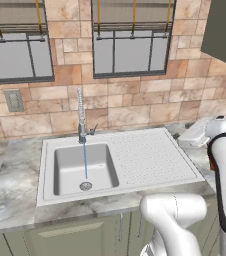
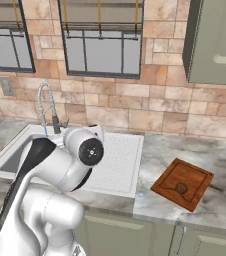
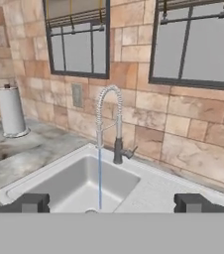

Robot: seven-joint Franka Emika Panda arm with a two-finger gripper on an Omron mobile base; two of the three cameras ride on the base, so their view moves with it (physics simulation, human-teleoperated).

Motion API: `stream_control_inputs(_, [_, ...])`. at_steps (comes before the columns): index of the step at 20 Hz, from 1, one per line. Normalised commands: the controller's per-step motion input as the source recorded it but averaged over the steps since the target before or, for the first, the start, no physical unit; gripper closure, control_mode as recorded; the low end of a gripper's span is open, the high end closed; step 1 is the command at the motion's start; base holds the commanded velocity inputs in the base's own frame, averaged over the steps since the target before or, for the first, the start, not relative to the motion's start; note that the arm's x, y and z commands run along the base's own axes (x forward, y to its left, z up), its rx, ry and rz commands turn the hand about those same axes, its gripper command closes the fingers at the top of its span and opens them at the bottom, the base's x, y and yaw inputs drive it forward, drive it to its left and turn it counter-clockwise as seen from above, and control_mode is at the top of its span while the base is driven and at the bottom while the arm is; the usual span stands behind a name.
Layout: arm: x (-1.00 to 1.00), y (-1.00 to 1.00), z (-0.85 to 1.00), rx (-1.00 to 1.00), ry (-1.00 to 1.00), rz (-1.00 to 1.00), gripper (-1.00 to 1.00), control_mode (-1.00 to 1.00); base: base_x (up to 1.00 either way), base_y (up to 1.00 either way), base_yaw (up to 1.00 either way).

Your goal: Pick the pear from the sink and place it on the cutting board to airdry. Then turn off the sink faucet.

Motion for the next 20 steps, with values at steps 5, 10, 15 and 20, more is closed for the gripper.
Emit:
stream_control_inputs(5, [0.00,0.26,0.05,-0.03,-0.06,0.17,-1.00,-1.00,0.00,0.00,0.00])
stream_control_inputs(10, [0.00,0.26,-0.02,-0.02,-0.02,0.12,-1.00,-1.00,0.00,0.00,0.00])
stream_control_inputs(15, [0.11,0.42,-0.04,-0.03,0.00,0.00,-1.00,-1.00,0.00,0.00,0.00])
stream_control_inputs(20, [0.14,0.34,-0.06,-0.01,0.01,-0.13,-1.00,-1.00,0.00,0.00,0.00])
